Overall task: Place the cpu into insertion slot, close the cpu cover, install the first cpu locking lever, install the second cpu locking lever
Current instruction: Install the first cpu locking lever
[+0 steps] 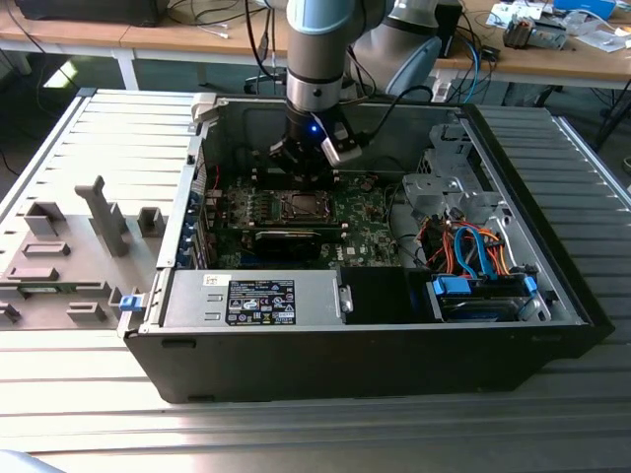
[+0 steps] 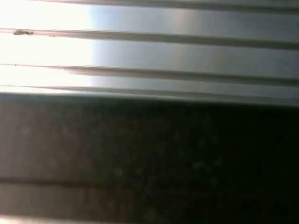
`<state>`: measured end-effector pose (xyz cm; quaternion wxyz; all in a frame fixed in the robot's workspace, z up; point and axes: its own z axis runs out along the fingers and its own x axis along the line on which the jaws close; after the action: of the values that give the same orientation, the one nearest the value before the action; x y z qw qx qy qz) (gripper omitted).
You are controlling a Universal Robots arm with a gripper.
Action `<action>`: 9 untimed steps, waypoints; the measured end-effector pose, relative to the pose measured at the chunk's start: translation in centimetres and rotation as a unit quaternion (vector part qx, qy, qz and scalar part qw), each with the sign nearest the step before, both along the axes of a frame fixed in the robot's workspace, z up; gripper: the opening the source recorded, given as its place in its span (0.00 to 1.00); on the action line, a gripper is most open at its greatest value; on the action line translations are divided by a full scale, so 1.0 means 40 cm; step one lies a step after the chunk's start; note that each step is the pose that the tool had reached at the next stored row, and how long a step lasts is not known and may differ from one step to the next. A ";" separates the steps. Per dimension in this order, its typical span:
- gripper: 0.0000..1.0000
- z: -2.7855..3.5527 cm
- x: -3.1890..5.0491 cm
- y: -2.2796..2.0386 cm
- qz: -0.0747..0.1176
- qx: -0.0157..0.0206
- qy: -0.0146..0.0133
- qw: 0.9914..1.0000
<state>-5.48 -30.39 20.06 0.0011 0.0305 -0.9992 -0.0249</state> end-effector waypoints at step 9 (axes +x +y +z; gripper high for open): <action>0.11 0.028 0.006 0.009 0.002 0.000 0.000 1.000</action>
<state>-5.25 -30.02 21.19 0.0010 0.0327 -0.9992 -0.0249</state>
